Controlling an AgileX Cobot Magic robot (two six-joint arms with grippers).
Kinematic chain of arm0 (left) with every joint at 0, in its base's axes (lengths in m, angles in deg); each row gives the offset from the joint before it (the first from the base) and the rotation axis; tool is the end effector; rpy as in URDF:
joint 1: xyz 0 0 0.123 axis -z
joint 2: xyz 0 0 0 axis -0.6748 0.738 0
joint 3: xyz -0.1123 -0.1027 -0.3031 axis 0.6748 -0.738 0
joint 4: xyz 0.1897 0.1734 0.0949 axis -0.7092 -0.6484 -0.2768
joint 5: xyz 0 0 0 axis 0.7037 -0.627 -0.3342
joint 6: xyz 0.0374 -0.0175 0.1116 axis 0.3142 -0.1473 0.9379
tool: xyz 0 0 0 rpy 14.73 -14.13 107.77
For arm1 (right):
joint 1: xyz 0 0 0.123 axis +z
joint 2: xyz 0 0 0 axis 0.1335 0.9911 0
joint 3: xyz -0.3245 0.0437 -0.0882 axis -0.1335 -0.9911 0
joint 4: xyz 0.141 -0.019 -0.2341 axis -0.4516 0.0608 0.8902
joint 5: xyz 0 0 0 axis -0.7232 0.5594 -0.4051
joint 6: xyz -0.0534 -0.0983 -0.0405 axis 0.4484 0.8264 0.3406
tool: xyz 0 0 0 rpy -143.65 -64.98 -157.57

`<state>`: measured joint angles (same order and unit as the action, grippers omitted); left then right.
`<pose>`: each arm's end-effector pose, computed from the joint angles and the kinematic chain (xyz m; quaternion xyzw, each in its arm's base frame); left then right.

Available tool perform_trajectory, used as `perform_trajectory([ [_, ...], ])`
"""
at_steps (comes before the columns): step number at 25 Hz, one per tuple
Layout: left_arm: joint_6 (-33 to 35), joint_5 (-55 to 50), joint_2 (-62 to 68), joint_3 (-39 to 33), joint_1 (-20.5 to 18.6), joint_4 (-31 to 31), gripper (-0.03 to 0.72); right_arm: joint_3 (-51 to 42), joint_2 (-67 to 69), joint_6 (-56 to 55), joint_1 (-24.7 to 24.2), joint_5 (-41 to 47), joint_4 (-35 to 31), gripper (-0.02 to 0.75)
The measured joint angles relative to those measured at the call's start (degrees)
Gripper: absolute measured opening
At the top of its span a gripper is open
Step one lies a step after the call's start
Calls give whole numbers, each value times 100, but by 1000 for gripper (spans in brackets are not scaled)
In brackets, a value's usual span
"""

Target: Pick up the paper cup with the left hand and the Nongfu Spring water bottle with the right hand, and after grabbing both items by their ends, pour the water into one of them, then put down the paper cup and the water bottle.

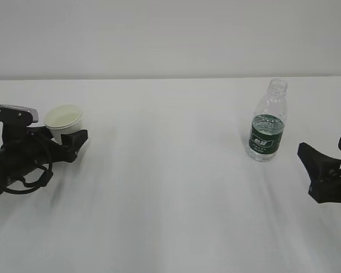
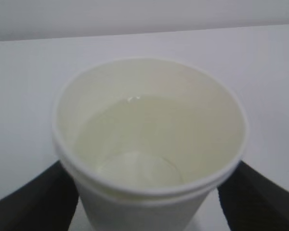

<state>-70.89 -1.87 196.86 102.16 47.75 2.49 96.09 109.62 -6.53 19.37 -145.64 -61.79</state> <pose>0.4129 -0.0718 0.0767 0.1027 0.7801 -0.1545 0.5976 0.2216 0.0478 0.1752 -0.1106 0.7698 0.0484 0.6268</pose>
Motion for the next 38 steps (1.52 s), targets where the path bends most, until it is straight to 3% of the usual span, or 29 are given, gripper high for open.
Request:
perform_trajectory([
  [14,-157,9,-386,-530,0,146,649,0,0,-41,0,0,0,575],
  [31,-348,12,-2024,-1976,0,421,608,0,-30,-453,0,32,0,575],
  [38,-497,12,-2902,-2561,0,435,595,-103,-773,-497,0,266,0,575],
])
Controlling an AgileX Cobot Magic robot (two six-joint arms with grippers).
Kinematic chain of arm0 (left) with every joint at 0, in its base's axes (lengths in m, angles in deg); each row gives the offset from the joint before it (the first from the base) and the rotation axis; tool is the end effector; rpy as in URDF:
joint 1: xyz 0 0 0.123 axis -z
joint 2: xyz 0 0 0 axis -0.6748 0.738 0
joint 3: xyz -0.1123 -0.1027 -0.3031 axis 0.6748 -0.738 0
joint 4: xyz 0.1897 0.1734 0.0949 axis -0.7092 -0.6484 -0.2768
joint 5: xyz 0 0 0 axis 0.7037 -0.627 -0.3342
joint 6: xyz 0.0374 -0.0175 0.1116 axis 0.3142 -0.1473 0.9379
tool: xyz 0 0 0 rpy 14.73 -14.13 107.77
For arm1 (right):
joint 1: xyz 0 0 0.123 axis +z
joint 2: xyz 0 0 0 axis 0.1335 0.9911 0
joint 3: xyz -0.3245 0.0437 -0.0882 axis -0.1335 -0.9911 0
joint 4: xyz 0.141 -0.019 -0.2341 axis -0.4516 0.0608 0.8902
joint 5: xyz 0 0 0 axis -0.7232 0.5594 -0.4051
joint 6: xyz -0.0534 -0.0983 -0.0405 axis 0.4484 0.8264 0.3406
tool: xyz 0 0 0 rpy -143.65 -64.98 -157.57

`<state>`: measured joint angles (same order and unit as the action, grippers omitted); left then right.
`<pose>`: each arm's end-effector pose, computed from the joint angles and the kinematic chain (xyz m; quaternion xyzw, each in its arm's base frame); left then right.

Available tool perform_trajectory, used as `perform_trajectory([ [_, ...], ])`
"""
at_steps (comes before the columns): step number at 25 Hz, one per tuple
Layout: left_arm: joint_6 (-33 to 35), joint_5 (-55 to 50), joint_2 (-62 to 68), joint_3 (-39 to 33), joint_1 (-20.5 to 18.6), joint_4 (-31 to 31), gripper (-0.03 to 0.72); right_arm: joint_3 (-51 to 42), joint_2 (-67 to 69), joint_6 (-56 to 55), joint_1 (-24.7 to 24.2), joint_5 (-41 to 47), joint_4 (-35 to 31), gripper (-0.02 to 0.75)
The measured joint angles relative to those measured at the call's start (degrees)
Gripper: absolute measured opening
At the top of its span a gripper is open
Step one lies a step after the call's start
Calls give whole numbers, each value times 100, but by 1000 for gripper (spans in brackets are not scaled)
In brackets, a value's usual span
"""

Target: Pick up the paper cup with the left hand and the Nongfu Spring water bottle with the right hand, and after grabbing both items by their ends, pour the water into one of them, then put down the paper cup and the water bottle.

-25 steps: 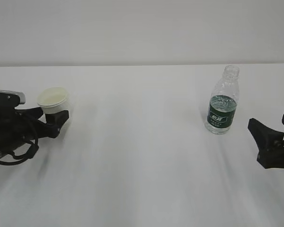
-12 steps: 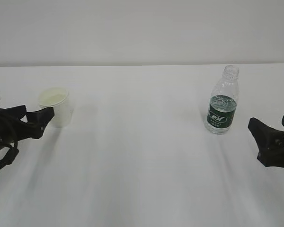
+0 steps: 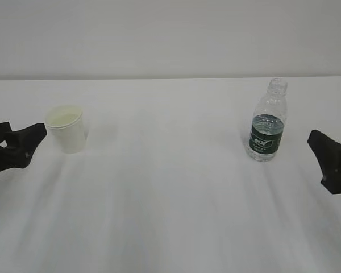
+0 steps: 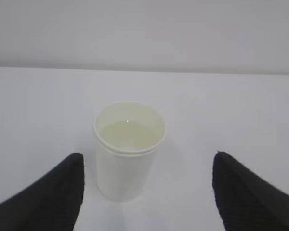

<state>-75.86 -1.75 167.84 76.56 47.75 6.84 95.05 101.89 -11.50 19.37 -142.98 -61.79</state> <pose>0.2849 -0.0519 0.1714 0.0383 0.7656 -0.1654 0.6205 0.2075 0.0448 0.1954 -0.0753 0.7514 0.0780 0.6509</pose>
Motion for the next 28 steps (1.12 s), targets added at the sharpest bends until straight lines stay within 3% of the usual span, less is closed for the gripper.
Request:
perform_trajectory([
  [11,-168,-493,-1961,-238,0,-1,592,-13,-2451,-14,0,2216,11,575],
  [21,-895,-2555,-4354,-280,0,-165,589,1106,-4433,452,0,5569,11,575],
  [28,-1055,-4910,-6693,-286,0,-165,585,1959,-5215,459,0,7693,11,575],
])
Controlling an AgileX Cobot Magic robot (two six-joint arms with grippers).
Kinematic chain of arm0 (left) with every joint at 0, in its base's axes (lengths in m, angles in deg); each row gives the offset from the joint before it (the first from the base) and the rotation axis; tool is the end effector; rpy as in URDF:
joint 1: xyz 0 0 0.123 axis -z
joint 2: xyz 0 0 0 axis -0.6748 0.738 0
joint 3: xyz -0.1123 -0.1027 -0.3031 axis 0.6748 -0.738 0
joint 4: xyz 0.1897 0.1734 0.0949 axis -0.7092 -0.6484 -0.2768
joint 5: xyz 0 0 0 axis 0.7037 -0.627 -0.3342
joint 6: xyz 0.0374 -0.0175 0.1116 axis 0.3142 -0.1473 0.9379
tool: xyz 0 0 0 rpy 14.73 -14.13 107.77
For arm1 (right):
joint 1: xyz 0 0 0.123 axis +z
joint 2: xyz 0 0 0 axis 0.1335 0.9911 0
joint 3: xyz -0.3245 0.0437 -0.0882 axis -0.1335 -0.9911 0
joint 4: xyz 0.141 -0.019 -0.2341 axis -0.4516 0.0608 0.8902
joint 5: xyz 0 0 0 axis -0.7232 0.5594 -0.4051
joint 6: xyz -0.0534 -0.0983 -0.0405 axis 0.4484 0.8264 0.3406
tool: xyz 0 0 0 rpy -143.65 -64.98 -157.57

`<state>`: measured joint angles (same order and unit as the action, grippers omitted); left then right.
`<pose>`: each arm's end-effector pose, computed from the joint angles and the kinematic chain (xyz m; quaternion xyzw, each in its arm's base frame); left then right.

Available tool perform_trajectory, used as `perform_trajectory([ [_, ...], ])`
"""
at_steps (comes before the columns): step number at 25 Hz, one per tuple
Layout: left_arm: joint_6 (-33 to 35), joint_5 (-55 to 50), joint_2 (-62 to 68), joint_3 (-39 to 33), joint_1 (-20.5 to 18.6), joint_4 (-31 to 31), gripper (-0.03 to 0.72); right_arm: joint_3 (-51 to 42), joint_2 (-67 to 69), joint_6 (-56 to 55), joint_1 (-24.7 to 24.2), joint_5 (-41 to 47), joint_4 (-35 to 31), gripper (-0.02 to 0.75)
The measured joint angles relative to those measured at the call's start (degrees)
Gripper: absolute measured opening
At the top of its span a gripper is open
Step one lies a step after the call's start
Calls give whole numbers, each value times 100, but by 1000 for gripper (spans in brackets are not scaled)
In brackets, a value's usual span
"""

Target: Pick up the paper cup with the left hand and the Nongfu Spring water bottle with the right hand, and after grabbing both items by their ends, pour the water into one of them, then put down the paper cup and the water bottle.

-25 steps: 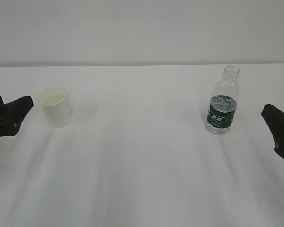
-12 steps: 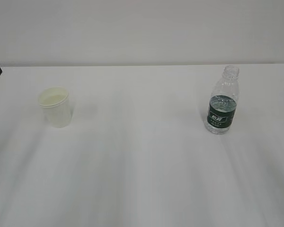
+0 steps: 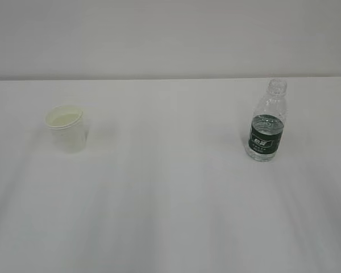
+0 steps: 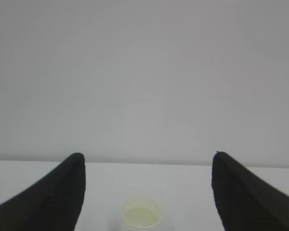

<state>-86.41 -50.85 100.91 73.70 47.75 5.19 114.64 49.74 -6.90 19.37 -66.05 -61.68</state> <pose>0.1201 -0.0200 0.3064 -0.0095 0.6775 -0.1323 0.7234 0.1071 0.0216 0.3181 -0.1069 0.7767 0.0387 0.6195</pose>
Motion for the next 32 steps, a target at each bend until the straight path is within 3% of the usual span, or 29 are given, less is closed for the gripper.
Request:
perform_trajectory([
  [10,-22,-3394,-2296,830,0,-55,579,829,-641,0,0,1747,43,575],
  [13,215,-4103,-2384,1280,0,34,578,993,-814,0,0,2150,53,574],
  [21,1686,-6208,-2395,2448,0,1203,543,1139,-1681,-594,0,2917,53,575],
  [26,1964,-7677,-2443,2960,0,1384,522,1565,-2225,-661,0,4247,259,575],
  [32,2039,-8745,-2654,3453,0,1578,504,2304,-2543,-661,0,5686,581,574],
])
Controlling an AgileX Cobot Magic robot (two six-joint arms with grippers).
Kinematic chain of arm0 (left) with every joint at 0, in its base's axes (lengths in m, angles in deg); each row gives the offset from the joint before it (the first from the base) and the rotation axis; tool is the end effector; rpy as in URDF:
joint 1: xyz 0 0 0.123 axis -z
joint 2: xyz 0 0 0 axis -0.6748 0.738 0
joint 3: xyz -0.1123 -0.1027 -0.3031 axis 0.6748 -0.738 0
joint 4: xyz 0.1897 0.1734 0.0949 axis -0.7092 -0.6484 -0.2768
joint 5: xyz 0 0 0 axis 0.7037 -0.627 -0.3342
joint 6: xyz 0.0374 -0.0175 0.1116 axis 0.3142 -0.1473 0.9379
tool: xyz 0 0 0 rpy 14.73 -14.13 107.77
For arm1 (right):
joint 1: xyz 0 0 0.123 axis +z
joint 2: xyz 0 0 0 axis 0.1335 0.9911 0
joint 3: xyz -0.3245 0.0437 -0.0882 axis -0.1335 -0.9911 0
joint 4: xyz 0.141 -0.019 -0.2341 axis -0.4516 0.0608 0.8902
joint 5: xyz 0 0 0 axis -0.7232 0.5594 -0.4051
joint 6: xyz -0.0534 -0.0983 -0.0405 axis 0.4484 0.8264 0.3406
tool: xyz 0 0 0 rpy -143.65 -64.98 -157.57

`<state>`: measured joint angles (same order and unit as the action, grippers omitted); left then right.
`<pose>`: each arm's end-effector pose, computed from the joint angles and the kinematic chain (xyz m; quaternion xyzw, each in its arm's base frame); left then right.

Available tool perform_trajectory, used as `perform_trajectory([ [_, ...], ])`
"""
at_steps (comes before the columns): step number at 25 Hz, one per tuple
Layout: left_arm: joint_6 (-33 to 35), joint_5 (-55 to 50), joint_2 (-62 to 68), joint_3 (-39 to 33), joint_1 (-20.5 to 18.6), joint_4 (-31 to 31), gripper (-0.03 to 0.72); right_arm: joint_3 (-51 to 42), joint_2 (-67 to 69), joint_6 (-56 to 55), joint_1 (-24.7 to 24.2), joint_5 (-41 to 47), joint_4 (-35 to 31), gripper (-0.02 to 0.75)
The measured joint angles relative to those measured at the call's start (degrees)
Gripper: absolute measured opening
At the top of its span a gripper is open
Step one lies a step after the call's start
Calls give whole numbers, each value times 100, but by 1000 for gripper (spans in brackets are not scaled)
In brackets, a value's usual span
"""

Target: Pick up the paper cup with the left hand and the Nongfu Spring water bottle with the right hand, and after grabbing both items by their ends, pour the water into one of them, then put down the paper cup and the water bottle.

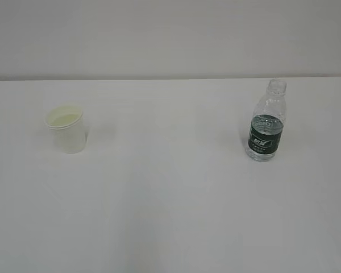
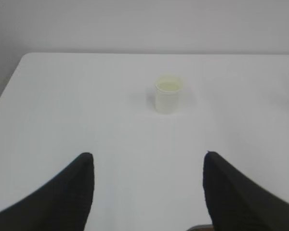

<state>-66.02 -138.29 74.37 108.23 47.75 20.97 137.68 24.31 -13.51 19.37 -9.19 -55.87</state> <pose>-0.0612 0.0044 0.3670 -0.0013 0.8247 -0.0594 0.5624 -0.0622 -0.0267 0.3575 -0.0426 0.8249 0.0168 0.5634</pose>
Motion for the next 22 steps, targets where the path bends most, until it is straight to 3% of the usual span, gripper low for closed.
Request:
perform_trajectory([
  [10,164,-203,-416,-177,0,213,498,161,-280,-47,0,118,63,574],
  [22,173,116,-425,-1562,0,122,453,-1311,-280,-93,0,121,171,574],
])
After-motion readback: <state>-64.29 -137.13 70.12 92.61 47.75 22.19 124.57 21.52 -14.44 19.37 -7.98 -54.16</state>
